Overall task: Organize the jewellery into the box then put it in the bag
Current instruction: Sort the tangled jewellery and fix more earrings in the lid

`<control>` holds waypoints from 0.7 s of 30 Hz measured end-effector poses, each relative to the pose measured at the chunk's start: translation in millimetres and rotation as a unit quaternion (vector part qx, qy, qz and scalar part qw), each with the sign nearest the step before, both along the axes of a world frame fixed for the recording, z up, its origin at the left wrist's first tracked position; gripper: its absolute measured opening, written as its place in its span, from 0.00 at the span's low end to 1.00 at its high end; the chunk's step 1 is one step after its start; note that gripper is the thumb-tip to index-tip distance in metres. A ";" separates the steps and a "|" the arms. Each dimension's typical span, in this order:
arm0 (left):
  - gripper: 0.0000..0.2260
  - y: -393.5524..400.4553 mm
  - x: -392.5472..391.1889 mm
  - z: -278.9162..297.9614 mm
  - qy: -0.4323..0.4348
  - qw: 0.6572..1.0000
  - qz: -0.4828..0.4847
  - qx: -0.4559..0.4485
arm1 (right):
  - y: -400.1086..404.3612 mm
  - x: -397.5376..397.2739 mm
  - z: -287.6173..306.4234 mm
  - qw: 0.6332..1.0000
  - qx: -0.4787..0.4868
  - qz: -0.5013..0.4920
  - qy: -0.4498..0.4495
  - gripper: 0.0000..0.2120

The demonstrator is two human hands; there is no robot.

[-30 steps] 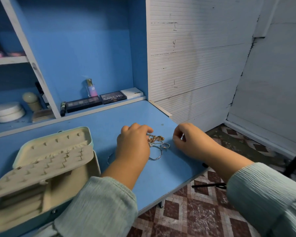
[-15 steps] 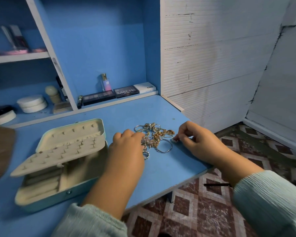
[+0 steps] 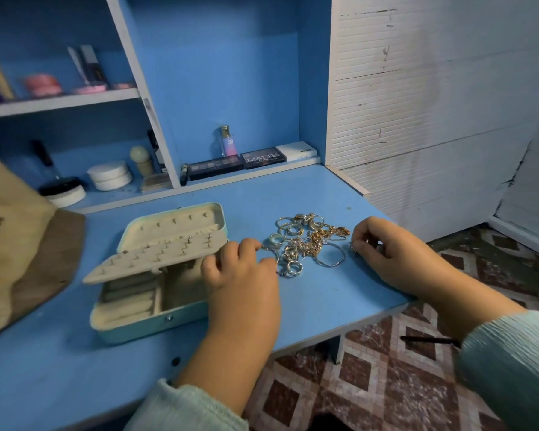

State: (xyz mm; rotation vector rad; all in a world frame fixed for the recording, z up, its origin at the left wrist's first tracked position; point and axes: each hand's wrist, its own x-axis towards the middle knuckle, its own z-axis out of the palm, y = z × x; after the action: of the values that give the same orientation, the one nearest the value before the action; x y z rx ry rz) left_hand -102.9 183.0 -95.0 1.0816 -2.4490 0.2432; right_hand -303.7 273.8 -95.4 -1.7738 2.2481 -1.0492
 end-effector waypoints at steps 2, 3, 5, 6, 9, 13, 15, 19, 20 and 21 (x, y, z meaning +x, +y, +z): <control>0.15 -0.5 1.3 -1.2 -0.010 1.000 0.011 -0.014 | -0.2 -0.7 -1.3 1.000 -0.008 0.007 0.023 0.03; 0.14 -1.5 1.9 -2.4 -0.013 1.000 0.012 -0.025 | -0.5 -1.3 -2.5 0.999 -0.012 0.010 0.031 0.03; 0.14 -4.1 2.4 -6.0 0.001 0.999 -0.001 -0.034 | -0.9 -2.6 -4.5 0.999 -0.013 0.015 0.041 0.03; 0.15 -4.5 2.7 -7.5 0.009 0.999 -0.007 -0.038 | -1.2 -3.1 -5.4 0.999 -0.013 0.018 0.047 0.03; 0.14 -5.5 7.5 -13.6 0.039 0.997 -0.013 -0.061 | -2.0 -5.4 -9.4 0.996 -0.018 0.028 0.087 0.05; 0.03 -8.8 13.5 -19.7 0.073 0.991 -0.019 -0.115 | -1.6 -6.2 -13.0 0.988 -0.040 0.060 0.140 0.05; 0.04 -8.5 13.2 -20.1 0.072 0.990 -0.017 -0.122 | -0.9 -4.5 -13.1 0.986 -0.049 0.084 0.137 0.03; 0.07 -7.5 12.8 -22.5 0.071 0.990 -0.013 -0.120 | -1.2 -5.6 -14.8 0.987 -0.034 0.114 0.106 0.02; 0.10 -7.4 12.8 -23.1 0.071 0.991 -0.011 -0.114 | -1.0 -6.3 -14.9 0.988 -0.024 0.115 0.100 0.03; 0.11 -7.0 12.5 -23.0 0.072 0.991 -0.008 -0.109 | -0.9 -7.2 -15.0 0.989 -0.016 0.114 0.097 0.03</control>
State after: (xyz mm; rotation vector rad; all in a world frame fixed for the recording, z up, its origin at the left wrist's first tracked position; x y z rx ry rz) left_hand -90.3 176.0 -118.0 0.9508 -2.2415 0.4031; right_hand -310.8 272.9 -110.5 -2.1692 2.0706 -0.9086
